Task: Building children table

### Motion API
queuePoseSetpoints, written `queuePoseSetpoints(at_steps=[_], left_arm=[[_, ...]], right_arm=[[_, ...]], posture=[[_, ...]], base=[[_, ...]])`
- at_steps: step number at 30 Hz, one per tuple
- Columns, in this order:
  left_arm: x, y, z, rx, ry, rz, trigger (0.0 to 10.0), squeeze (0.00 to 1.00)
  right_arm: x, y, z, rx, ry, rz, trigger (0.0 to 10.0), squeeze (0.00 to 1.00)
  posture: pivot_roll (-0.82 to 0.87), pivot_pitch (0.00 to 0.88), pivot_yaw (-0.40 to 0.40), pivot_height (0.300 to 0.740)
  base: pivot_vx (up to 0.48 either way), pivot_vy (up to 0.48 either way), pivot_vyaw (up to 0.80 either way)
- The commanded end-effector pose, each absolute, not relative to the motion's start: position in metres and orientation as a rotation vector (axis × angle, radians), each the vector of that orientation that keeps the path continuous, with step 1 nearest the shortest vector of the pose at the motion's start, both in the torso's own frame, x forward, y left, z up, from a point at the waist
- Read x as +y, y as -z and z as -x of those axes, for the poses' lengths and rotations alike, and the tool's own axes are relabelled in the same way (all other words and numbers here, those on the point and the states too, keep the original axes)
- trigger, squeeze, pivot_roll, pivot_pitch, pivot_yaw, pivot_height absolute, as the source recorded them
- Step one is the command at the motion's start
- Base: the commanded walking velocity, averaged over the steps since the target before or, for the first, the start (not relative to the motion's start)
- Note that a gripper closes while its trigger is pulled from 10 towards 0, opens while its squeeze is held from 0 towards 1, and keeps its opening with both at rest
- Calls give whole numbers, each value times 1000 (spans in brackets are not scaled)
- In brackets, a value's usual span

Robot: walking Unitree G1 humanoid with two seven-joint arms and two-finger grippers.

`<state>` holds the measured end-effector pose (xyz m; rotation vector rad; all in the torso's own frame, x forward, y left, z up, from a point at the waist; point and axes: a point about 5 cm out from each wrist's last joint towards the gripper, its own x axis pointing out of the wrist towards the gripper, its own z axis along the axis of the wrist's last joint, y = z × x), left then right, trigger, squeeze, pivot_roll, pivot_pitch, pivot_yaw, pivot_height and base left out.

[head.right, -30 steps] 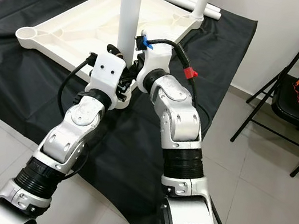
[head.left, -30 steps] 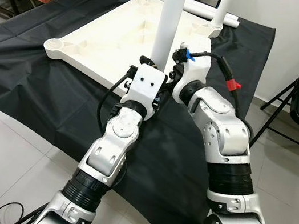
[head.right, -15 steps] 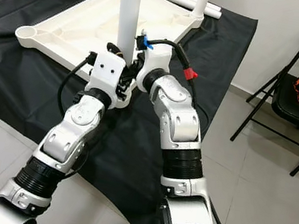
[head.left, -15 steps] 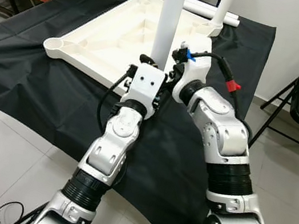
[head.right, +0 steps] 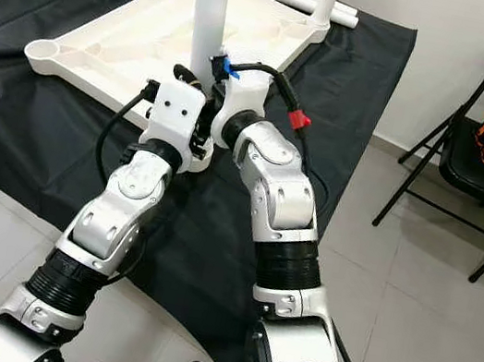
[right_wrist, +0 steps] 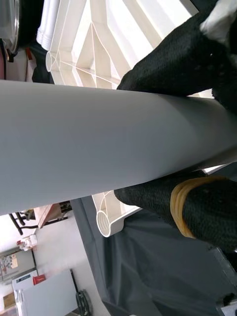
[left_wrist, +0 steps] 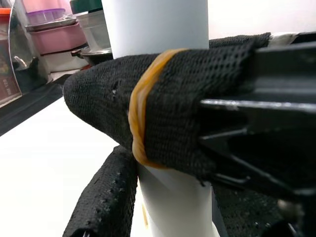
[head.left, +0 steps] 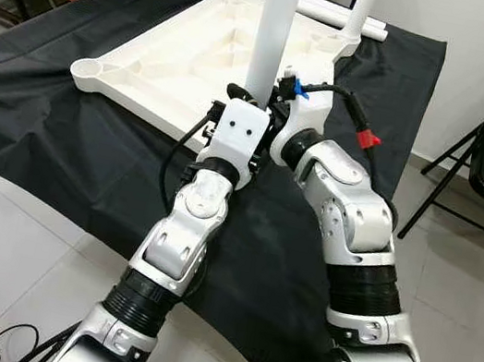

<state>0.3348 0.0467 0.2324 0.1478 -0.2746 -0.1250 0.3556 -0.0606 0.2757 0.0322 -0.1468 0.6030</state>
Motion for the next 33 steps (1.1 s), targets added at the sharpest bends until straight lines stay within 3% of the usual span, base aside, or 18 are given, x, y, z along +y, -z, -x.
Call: queuePoseSetpoints(at_steps=[1,2,23,24,25,33], left_arm=[[72,-203,-343,-126,15,-213,10000,63],[73,-204,-343,-134,14,-207,10000,1000],[80,-178,-344,22,5,-188,10000,1000],[71,-171,-342,64,39,-133,10000,51],[63,-167,-340,87,70,-82,10000,0],[54,-163,-341,93,70,-38,10000,0]], right_arm=[[-61,-287,-352,-216,-616,-81,0,0],[-61,-287,-352,-215,-614,-81,0,0],[-58,-287,-352,-216,-625,-97,0,0],[-58,-288,-352,-218,-625,-98,0,0],[-59,-288,-352,-219,-625,-98,0,0],[-58,-290,-353,-221,-626,-103,0,0]], posture=[[-35,179,-45,740],[-36,178,-43,740],[-32,177,-41,740],[-33,175,-42,740],[-33,175,-42,740],[-35,179,-43,740]], base=[[0,0,0],[0,0,0],[0,0,0],[0,0,0],[0,0,0],[0,0,0]])
